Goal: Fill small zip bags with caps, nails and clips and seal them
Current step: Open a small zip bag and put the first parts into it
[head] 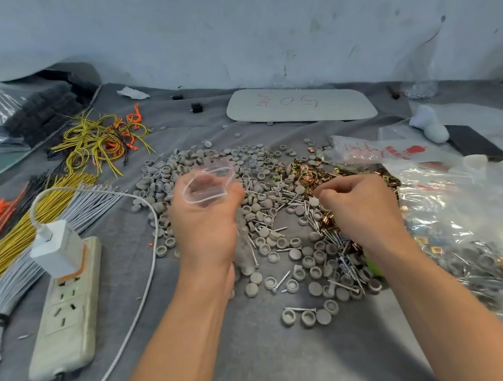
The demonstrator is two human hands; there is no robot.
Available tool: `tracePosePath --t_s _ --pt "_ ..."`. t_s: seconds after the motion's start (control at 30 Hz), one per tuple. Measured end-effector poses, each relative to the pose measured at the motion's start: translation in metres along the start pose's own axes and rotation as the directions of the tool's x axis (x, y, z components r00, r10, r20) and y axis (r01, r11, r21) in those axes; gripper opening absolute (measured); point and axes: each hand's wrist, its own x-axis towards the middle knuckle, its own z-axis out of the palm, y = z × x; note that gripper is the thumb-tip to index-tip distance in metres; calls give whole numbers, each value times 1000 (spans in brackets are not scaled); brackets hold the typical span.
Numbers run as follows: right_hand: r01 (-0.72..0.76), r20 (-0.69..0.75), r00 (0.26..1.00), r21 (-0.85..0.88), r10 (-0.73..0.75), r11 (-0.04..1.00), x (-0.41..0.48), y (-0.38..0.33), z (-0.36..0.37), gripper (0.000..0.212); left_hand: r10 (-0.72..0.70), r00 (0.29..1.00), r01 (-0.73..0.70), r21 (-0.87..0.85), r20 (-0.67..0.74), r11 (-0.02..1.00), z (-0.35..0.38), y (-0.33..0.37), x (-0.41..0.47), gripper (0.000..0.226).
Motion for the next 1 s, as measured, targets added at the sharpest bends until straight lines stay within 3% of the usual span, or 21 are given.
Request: tracePosePath --t_s 0.1,0.17,0.33,0.47,0.53,0.67,0.8,1.0 --pt "13 3 1000 -141 -12 990 5 13 1 20 283 959 -279 118 -23 953 -4 7 1 29" --pt "30 32 999 -215 -24 976 9 17 0 25 331 944 -323 225 3 919 -5 5 0 26" --pt "6 37 999 -474 12 881 18 25 -15 46 318 946 -312 458 66 833 -4 -6 -9 37" --pt "91 149 989 -630 5 772 23 20 -22 58 257 934 -357 666 248 655 -5 -9 -14 50" --pt "131 225 974 -655 26 744 26 17 -23 55 136 934 -344 729 331 591 0 -15 -17 52" --pt "156 265 964 -648 29 746 32 19 -25 36 -30 917 -311 758 399 573 6 -22 -22 57" --pt "150 280 959 -640 48 753 40 21 -31 28 -39 925 -290 767 379 573 7 -24 -22 61" --pt "227 357 931 -722 71 654 45 18 -34 28 25 925 -337 785 380 520 11 -28 -24 79"
